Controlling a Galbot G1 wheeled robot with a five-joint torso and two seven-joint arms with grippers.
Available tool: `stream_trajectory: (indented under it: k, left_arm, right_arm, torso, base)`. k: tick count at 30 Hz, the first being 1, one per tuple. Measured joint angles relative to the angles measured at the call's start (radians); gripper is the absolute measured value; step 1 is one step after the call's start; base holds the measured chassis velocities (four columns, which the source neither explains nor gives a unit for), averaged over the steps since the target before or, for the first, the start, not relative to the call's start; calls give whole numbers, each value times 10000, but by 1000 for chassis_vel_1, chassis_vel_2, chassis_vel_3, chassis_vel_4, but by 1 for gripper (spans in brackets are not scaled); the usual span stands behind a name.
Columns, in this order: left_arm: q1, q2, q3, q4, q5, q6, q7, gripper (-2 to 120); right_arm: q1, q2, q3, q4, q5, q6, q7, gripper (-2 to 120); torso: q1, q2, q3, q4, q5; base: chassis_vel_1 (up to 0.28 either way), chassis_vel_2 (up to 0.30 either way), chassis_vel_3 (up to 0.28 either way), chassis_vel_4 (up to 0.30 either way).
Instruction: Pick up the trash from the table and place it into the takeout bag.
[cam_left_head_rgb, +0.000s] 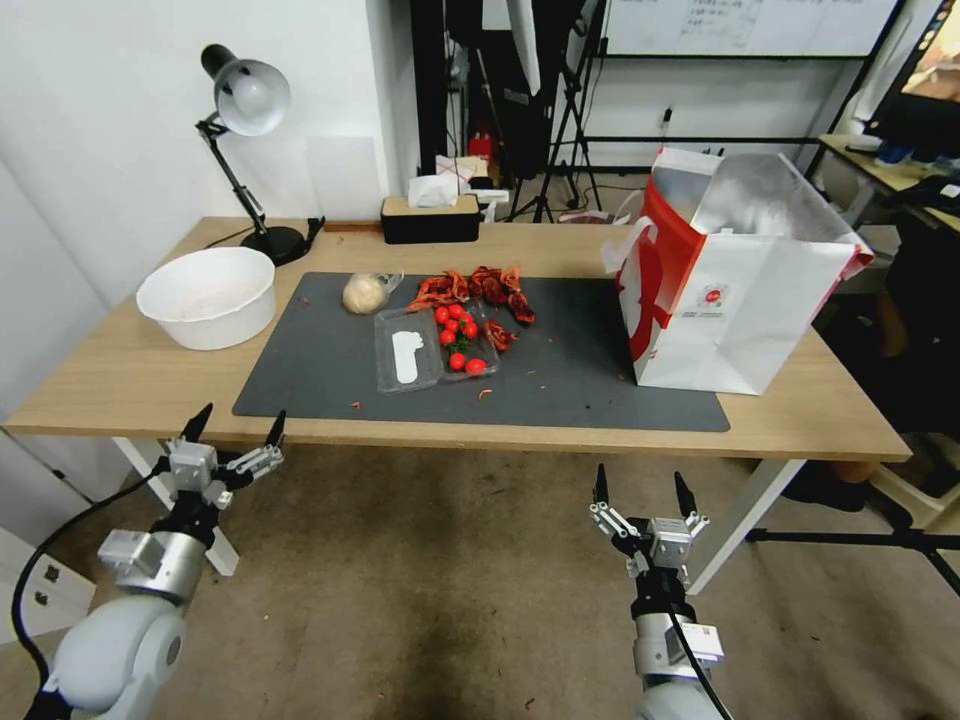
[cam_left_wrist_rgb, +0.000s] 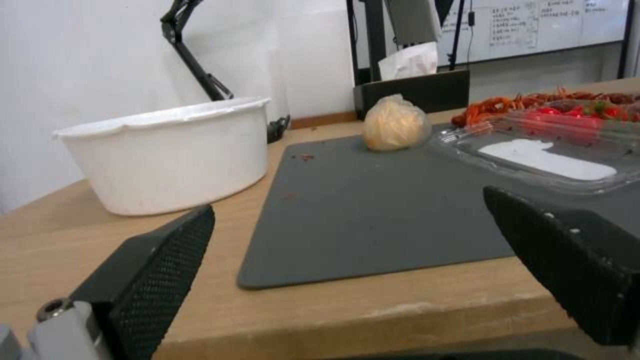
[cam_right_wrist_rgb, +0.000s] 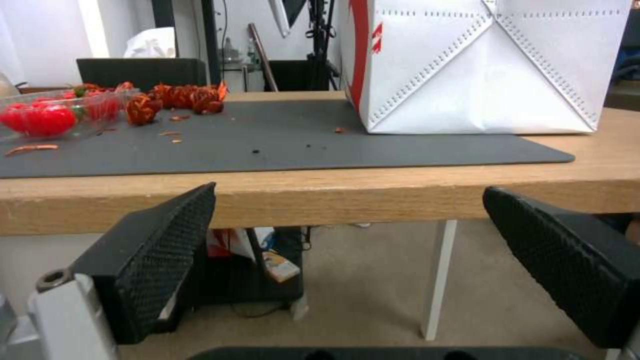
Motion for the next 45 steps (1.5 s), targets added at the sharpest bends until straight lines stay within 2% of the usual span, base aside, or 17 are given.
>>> stream_trajectory:
  k: [6, 11, 17, 24, 32, 39, 42, 43, 45]
  left_arm:
    - [490, -341, -70, 2, 342, -466, 12, 100]
    - [557, -446, -72, 3, 409, -521, 13, 100]
    - [450, -470, -62, -4, 506, -517, 12, 100]
    - [18, -366, 101, -105, 507, -178, -46, 100]
    - [-1242, -68, 762, 29, 433, 515, -310, 100]
    - [-2704, 396, 1648, 453, -55, 1139, -420, 100]
    - [-3743, 808, 2546, 1077, -662, 1520, -483, 100]
    - [-3743, 808, 2546, 1077, -662, 1520, -483, 100]
    - [-4468, 1039, 3090, 1616, -1020, 1727, -482, 100]
  right_arm:
    - [-24, -10, 15, 22, 0, 35, 12, 100]
    - [-41, -16, 25, 24, 0, 70, 18, 100]
    - [-71, -34, 46, 24, 4, 124, 29, 100]
    - [-55, -27, 43, 24, 7, 126, 32, 100]
    - [-41, -13, 35, 22, 7, 108, 31, 100]
    - [-35, 29, 39, -17, -5, 82, 28, 100]
    - [-9, 101, 25, -68, -52, 54, 24, 100]
    - [-9, 101, 25, -68, -52, 54, 24, 100]
    - [20, 150, 18, -104, -102, 37, 24, 100]
  torso:
    - [0, 0, 0, 1, -2]
    - [2, 0, 0, 2, -2]
    - [2, 0, 0, 3, -2]
    - [3, -2, 1, 2, -2]
    - [3, -2, 2, 3, -4]
    - [3, -2, 1, -1, 2]
    - [2, -2, 2, 1, 0]
    - [2, -2, 2, 1, 0]
    - [3, -3, 2, 3, -4]
  base:
    - [0, 0, 0, 0]
    - [0, 0, 0, 0]
    - [0, 0, 0, 0]
    - [0, 0, 0, 0]
    - [0, 0, 0, 0]
    - [0, 0, 0, 0]
    - [0, 0, 0, 0]
    - [0, 0, 0, 0]
    - [0, 0, 0, 0]
